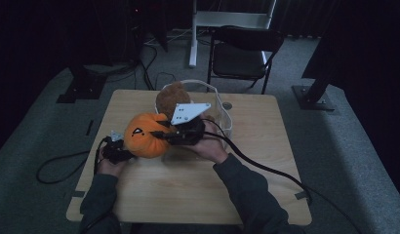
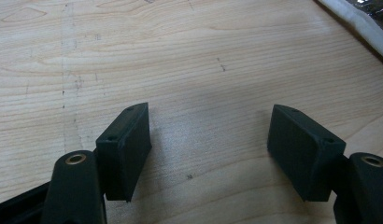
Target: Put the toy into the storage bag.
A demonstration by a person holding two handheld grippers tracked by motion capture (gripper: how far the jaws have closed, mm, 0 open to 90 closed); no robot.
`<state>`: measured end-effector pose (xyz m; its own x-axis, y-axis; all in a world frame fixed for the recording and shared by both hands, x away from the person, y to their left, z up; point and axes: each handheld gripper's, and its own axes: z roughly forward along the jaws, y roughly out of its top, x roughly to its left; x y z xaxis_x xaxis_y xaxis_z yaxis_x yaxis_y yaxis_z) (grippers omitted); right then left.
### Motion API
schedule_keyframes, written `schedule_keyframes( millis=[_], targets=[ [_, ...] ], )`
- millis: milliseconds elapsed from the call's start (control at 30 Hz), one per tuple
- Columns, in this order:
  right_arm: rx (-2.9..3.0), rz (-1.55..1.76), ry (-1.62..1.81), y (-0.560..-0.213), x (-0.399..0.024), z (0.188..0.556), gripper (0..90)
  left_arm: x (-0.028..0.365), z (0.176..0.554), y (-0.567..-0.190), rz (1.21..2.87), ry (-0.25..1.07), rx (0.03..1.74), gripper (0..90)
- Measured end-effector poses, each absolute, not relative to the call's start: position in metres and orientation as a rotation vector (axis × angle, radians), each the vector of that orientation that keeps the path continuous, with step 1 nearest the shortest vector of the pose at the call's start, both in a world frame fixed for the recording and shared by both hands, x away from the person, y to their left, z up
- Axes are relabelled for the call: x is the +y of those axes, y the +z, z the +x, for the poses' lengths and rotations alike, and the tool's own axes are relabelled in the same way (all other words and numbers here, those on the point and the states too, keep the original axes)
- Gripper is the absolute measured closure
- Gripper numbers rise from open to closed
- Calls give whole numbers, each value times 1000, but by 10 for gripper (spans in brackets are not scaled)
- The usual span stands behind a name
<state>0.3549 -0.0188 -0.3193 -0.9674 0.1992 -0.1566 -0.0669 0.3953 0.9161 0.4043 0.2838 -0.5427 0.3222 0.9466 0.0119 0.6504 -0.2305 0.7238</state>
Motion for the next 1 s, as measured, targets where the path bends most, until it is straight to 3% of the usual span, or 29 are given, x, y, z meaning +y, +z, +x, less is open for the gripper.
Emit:
schedule_keyframes(
  millis=[1000],
  targets=[
    [2332,178,1635,-295,-41,363,680,284,404,-543,1973,616,1403,306]
  ],
)
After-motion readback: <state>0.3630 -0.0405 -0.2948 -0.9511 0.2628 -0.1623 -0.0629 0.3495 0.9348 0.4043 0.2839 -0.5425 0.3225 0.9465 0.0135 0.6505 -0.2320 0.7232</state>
